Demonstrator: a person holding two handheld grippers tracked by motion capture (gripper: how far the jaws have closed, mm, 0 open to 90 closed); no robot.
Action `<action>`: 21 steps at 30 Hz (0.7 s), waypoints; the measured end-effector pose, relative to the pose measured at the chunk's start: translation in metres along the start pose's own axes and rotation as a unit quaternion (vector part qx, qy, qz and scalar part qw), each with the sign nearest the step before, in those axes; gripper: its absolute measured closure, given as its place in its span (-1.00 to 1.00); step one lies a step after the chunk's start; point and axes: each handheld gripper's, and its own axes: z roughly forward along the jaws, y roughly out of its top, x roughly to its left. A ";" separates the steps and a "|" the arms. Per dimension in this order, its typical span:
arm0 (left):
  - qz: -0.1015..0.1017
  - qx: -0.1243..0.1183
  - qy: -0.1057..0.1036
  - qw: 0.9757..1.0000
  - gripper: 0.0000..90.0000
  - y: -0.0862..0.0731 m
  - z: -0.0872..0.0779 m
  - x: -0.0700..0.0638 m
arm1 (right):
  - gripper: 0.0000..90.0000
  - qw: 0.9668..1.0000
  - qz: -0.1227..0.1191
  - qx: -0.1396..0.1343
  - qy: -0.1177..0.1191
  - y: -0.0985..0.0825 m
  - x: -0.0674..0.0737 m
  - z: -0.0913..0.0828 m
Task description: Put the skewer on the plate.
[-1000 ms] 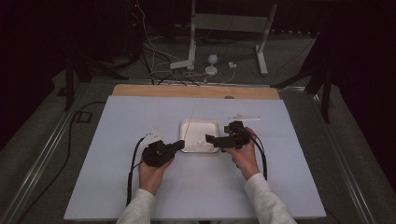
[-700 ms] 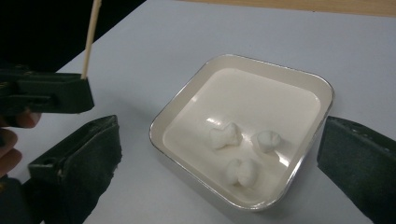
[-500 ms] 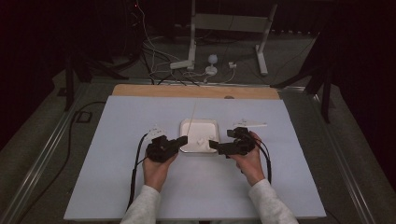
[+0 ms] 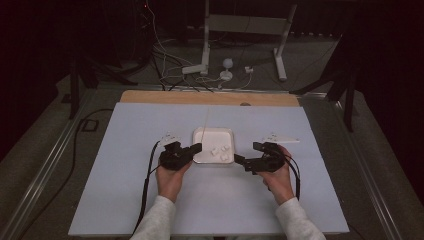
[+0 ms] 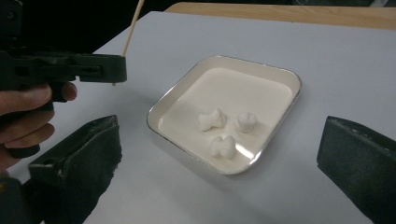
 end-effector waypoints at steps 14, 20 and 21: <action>-0.021 0.019 0.017 0.999 0.99 -0.007 0.020 0.004 | -1.00 1.000 -0.002 -0.004 -0.014 -0.016 -0.011 -0.026; -0.024 0.027 0.024 0.999 0.99 -0.010 0.026 0.004 | -1.00 1.000 -0.003 -0.009 -0.019 -0.021 -0.016 -0.041; -0.024 0.029 0.025 0.999 0.99 -0.011 0.027 0.005 | -1.00 1.000 -0.004 -0.010 -0.020 -0.021 -0.017 -0.043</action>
